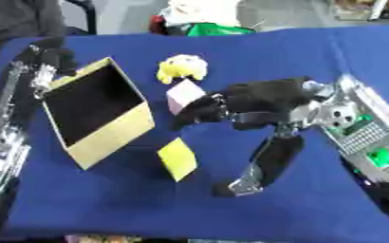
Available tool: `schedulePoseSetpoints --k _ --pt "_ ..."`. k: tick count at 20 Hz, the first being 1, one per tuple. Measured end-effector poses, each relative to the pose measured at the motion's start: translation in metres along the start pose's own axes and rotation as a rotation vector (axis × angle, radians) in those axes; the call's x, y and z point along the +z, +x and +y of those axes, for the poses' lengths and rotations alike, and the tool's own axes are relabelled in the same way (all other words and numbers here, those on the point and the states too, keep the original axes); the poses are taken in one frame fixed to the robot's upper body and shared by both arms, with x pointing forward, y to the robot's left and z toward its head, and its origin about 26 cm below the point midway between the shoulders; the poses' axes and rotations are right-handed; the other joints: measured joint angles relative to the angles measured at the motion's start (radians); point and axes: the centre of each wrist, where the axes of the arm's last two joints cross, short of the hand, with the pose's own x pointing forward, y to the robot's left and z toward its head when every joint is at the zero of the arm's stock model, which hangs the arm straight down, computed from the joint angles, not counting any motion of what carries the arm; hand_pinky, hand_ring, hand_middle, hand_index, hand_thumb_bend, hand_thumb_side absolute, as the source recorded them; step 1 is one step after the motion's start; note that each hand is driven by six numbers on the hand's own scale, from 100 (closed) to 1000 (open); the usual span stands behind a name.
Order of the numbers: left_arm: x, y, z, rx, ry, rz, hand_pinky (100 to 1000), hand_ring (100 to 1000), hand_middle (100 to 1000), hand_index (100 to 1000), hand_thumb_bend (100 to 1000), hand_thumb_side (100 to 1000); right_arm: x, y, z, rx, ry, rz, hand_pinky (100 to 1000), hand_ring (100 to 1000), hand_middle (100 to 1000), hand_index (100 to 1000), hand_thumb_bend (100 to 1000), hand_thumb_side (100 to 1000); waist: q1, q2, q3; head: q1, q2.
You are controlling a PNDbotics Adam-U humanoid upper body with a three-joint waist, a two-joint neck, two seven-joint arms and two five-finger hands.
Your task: Pick up objects on the table and place them in the box.
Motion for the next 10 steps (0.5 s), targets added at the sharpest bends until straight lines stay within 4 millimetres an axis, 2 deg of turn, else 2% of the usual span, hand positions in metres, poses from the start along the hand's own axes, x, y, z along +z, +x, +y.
schedulePoseSetpoints --k 10 --pt "-0.002 0.001 -0.003 0.003 -0.02 -0.009 626 644 625 824 116 694 -0.025 -0.028 0.002 0.002 0.019 0.055 859 948 903 997 383 446 -0.001 0.002 0.031 -0.03 0.0"
